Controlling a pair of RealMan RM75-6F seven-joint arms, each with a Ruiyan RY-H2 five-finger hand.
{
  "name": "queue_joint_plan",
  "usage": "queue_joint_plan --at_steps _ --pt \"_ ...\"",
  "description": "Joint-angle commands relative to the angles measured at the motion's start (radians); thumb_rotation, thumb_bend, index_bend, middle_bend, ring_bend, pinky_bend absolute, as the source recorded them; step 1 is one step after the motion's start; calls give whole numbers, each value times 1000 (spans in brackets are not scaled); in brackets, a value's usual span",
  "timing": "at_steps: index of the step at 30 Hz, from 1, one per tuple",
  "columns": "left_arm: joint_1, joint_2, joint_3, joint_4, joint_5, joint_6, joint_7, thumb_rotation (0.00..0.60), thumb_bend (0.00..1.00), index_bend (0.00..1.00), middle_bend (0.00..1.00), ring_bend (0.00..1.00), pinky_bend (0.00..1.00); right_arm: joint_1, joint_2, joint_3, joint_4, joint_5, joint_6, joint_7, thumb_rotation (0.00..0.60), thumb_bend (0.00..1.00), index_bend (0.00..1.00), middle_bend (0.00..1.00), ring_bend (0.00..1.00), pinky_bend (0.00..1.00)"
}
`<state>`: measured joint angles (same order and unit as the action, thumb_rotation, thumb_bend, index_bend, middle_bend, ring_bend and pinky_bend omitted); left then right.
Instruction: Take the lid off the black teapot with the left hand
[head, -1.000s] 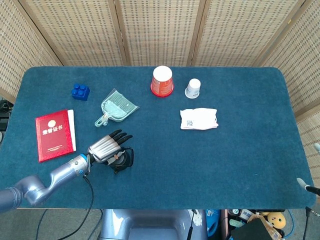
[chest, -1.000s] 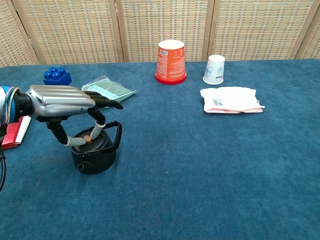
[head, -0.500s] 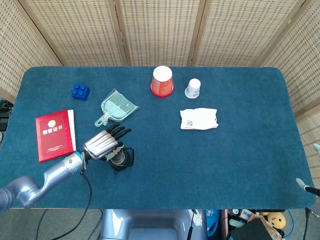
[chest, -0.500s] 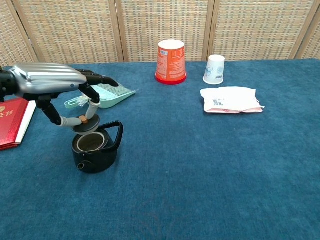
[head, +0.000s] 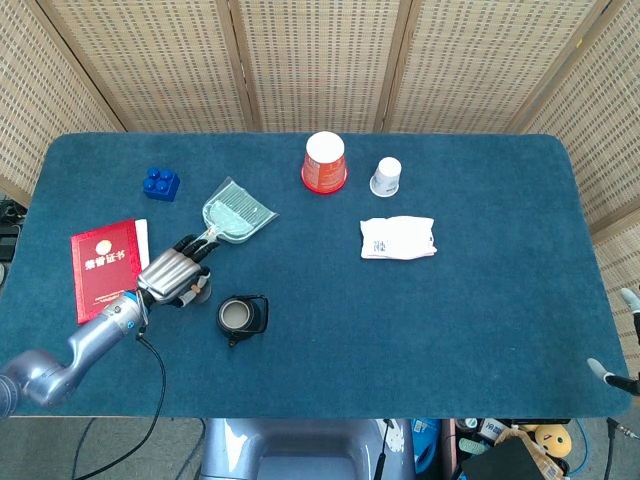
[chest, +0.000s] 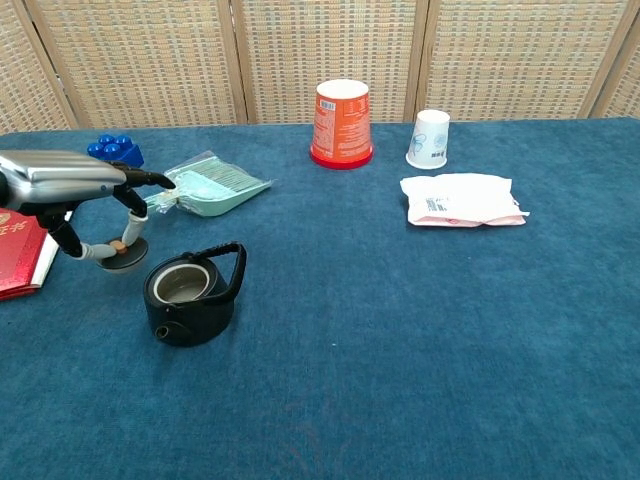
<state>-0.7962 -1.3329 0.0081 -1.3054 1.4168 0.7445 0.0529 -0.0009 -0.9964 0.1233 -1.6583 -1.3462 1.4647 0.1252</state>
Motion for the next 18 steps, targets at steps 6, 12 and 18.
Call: queue_joint_plan --at_steps 6,12,18 --pt "11 -57 14 74 8 -9 -29 600 338 260 0 0 0 2 -1 4 0 16 -7 -1 600 0 0 0 0 0" --pt "23 -8 9 12 12 25 -14 600 208 0 0 0 0 2 1 2 -4 10 -7 0 600 0 0 0 0 0" --pt "117 111 -26 -136 -2 224 -14 600 189 0 0 0 0 -4 3 -1 -10 -6 10 3 600 0 0 0 0 0"
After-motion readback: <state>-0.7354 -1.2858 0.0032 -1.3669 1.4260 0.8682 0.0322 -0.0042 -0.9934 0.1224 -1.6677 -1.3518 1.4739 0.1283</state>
